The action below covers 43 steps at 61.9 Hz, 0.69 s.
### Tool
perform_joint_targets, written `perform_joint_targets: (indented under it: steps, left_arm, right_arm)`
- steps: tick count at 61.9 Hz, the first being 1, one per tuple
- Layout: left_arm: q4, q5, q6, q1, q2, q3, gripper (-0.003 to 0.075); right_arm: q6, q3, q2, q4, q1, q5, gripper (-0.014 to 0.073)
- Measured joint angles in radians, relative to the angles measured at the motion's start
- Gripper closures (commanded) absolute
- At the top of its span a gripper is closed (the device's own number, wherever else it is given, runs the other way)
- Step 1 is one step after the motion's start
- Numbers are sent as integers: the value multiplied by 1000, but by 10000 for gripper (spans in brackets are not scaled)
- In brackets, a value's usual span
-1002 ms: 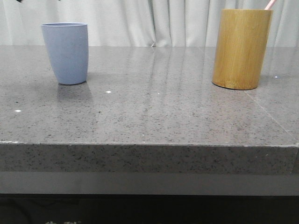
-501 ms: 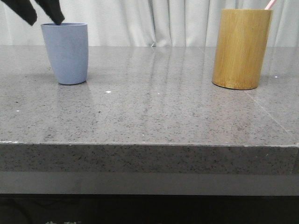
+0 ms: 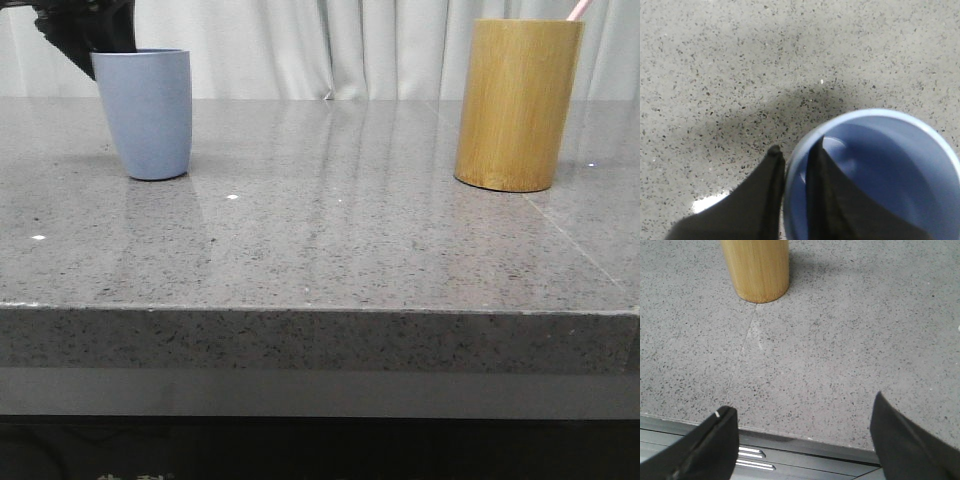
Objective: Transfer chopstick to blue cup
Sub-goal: 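Reach the left gripper down to the light blue cup and grasp its rim, then carry the blue cup with the left gripper beside the bamboo holder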
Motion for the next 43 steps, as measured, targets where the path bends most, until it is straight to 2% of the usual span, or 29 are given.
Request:
perform_joint_targets:
  steps: [15, 26, 43]
  left_arm:
    - [2, 6, 0, -35, 2, -43, 739]
    - [-2, 30, 0, -130, 9, -140, 739]
    - [-11, 103, 0, -258, 125, -339, 739]
  right_arm:
    - [0, 0, 0, 2, 0, 1, 33]
    - [0, 0, 0, 2, 0, 2, 33]
    - [0, 0, 0, 2, 0, 2, 33]
